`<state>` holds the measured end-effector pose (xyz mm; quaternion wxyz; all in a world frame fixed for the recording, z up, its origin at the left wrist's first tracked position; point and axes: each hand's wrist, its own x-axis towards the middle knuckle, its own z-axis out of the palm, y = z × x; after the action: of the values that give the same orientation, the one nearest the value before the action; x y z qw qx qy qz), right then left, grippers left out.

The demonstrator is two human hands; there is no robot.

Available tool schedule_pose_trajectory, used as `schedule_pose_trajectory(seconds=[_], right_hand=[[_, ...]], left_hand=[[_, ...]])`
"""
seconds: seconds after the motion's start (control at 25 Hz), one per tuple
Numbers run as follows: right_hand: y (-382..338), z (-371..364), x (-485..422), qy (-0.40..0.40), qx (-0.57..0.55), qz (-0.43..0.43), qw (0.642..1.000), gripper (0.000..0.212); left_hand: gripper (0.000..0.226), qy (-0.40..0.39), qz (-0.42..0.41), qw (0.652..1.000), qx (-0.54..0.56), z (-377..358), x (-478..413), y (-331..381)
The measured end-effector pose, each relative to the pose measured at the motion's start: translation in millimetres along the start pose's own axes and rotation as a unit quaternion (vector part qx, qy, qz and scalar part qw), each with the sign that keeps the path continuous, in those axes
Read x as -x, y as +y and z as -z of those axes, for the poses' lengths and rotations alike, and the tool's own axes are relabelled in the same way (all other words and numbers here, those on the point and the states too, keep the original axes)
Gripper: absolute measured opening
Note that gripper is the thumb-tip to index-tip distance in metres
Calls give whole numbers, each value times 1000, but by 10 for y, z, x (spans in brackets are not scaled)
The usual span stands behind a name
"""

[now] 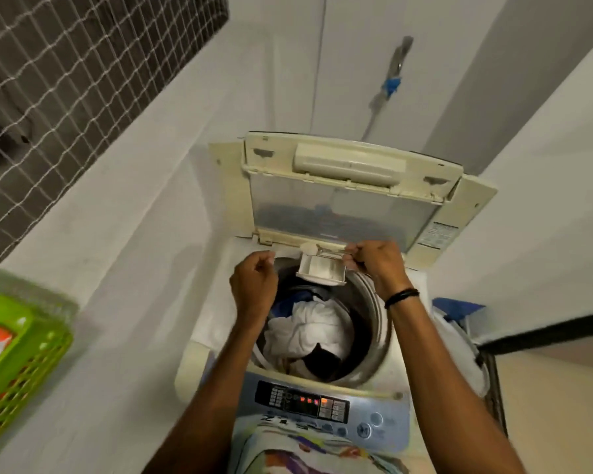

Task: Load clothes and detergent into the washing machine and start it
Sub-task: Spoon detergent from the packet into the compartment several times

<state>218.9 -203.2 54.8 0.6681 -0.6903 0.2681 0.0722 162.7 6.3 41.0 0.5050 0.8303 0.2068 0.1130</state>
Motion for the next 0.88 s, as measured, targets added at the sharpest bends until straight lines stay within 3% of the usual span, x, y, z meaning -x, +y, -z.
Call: schedule_pose_trajectory(seconds=[0.08,0.24,0.4,0.48,0.6,0.72,0.88], right_hand=[[171,102,-162,31,11,-17,999,15],[560,136,-409,117,184,22,976,14],[983,12,-490,106,255,62,959,19],[1141,-31,-455,100,287,135,943,29],[1181,-58,-341,115,292,209,926,41],[1141,-77,-267,119,295,255,913,34],[1201,-55,-307,141,291,251,912,30]], left_hand=[[23,-36,35,999,2,-285,-7,-107],[26,-135,122,983,-10,-791,-80,-360],[15,-223,202,952,-59,-1043,-242,-482],[22,-254,254,933,-4,-1133,-281,-556],[29,-250,321,911,73,-1290,-319,-696],[25,-205,374,894,134,-1370,-313,-749],[21,-185,404,867,228,-1238,-229,-635]])
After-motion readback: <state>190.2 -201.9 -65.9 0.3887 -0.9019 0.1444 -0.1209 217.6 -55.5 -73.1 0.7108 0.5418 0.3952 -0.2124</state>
